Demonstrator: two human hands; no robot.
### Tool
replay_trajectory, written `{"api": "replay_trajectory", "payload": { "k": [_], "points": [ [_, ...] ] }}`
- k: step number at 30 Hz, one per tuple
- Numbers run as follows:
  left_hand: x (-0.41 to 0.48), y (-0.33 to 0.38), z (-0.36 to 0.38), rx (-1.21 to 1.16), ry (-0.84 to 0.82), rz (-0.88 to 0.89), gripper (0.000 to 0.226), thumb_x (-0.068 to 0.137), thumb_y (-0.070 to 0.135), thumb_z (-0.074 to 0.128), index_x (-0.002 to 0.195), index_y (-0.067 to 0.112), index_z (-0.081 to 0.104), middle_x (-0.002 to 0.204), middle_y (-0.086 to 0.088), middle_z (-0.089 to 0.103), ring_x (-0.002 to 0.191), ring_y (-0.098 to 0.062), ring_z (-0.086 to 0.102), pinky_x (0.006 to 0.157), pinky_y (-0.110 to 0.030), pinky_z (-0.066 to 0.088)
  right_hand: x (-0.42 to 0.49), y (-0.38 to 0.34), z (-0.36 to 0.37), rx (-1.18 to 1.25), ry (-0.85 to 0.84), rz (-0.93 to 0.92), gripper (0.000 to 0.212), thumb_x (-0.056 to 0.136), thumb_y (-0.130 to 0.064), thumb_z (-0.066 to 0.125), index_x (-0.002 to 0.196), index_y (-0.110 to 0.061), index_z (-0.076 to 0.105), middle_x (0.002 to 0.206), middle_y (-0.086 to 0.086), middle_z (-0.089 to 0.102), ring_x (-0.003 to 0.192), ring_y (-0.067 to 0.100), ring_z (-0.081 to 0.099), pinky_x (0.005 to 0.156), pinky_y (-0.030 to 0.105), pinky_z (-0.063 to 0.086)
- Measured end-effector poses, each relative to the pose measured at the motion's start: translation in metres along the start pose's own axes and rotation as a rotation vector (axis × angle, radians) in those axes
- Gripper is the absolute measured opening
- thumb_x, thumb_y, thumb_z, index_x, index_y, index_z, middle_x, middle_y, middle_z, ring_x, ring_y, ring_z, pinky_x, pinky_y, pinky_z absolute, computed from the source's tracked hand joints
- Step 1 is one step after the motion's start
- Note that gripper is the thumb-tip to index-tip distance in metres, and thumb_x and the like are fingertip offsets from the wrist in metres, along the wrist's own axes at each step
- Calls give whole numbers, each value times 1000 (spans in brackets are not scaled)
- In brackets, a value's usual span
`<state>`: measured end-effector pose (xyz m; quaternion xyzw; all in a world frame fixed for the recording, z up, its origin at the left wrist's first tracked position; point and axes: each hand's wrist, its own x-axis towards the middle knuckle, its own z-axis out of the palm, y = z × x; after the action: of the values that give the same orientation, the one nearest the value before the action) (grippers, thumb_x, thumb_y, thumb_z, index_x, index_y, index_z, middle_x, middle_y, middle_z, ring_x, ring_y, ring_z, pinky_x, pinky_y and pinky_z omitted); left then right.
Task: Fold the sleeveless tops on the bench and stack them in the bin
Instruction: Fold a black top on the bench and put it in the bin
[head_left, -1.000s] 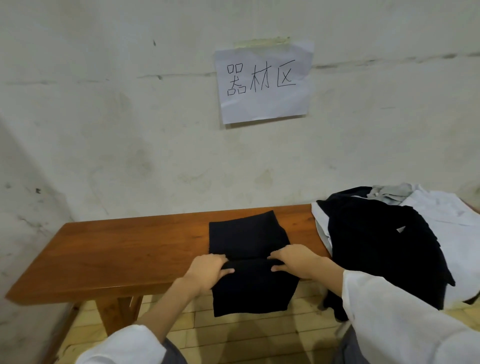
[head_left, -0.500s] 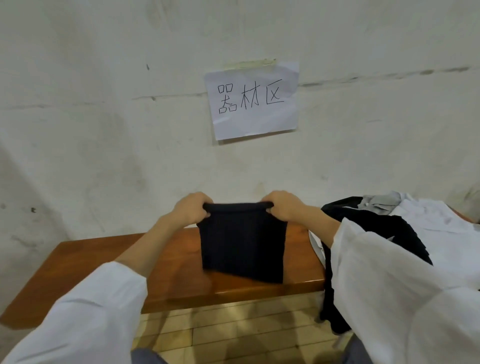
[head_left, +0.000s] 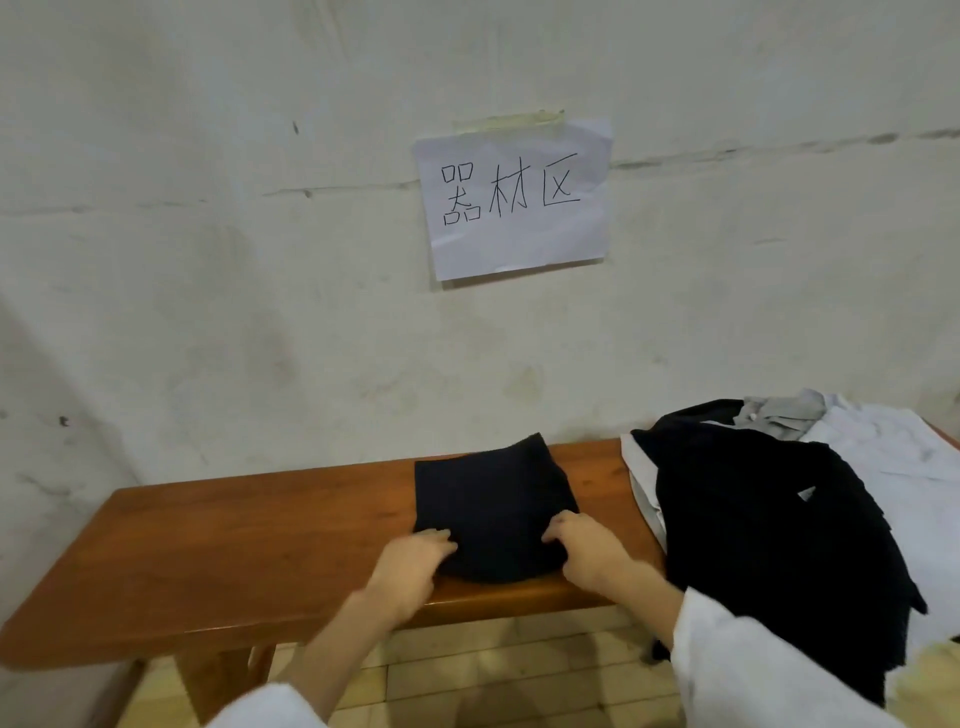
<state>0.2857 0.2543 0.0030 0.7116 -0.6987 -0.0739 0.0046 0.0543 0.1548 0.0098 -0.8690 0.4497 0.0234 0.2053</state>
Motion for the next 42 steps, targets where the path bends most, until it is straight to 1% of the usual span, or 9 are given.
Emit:
{"api": "replay_trajectory", "payload": {
  "k": [3, 6, 12, 15, 20, 24, 28, 35, 42],
  "points": [
    [-16, 1, 30, -32, 82, -14, 61, 85, -3, 53, 140, 19, 43, 150, 1, 37, 135, -18, 39, 109, -28, 33, -9, 4, 20, 1, 45, -9, 55, 86, 0, 51, 137, -21, 45, 143, -3, 37, 133, 18, 33, 104, 31, 40],
    [-25, -8, 38, -46, 143, 59, 43, 64, 7, 66, 103, 24, 57, 114, 5, 52, 103, -16, 57, 81, -23, 43, -7, 5, 12, -22, 84, -1, 40, 88, -1, 47, 122, -21, 58, 128, -3, 49, 117, 18, 44, 95, 29, 42],
    [-8, -19, 29, -429, 224, -33, 31, 89, 5, 48, 76, 32, 55, 94, 18, 49, 97, 0, 46, 93, -23, 31, 19, 12, 3, 223, 116, 145, 30, 89, -6, 44, 93, -22, 68, 108, -3, 63, 100, 14, 58, 84, 27, 49],
    [21, -22, 28, -665, 416, -297, 23, 95, 11, 48, 88, 27, 62, 101, 11, 53, 97, -7, 53, 90, -26, 43, 41, 21, 6, 352, 289, 224, 26, 93, -11, 47, 110, -20, 63, 119, -1, 55, 105, 17, 55, 85, 28, 49],
    [87, -38, 14, -857, 296, -575, 40, 99, 20, 46, 138, 10, 43, 135, -9, 50, 122, -24, 50, 100, -33, 41, 94, 25, 0, 432, 259, 247, 44, 97, -25, 48, 139, -15, 40, 138, 5, 43, 123, 26, 45, 96, 35, 44],
    [129, -54, 14, -794, 233, -622, 43, 95, 6, 49, 138, 7, 45, 138, -14, 50, 125, -28, 49, 101, -34, 39, 133, 26, -4, 537, 282, 325, 49, 95, -36, 51, 138, -13, 42, 135, 6, 50, 122, 25, 49, 98, 39, 45],
    [135, -55, 17, -700, 228, -585, 23, 87, 1, 57, 99, 18, 68, 119, -7, 60, 118, -24, 52, 96, -33, 45, 141, 25, 7, 465, 419, 376, 26, 93, -35, 56, 113, -20, 59, 114, 3, 57, 106, 22, 56, 90, 37, 46],
    [130, -52, 9, -575, 375, -524, 24, 78, 1, 59, 87, 19, 46, 83, 4, 55, 84, -24, 56, 76, -38, 44, 139, 4, 9, 299, 834, 295, 15, 90, -23, 57, 101, -13, 60, 101, 3, 57, 98, 22, 51, 85, 37, 37],
    [107, -30, 22, -208, 423, -425, 35, 88, 17, 58, 121, 8, 55, 124, -17, 54, 114, -36, 53, 92, -45, 45, 133, 12, 14, 24, 547, 237, 40, 94, -26, 52, 131, -12, 49, 134, 9, 48, 127, 28, 43, 101, 40, 36]
  ]
}}
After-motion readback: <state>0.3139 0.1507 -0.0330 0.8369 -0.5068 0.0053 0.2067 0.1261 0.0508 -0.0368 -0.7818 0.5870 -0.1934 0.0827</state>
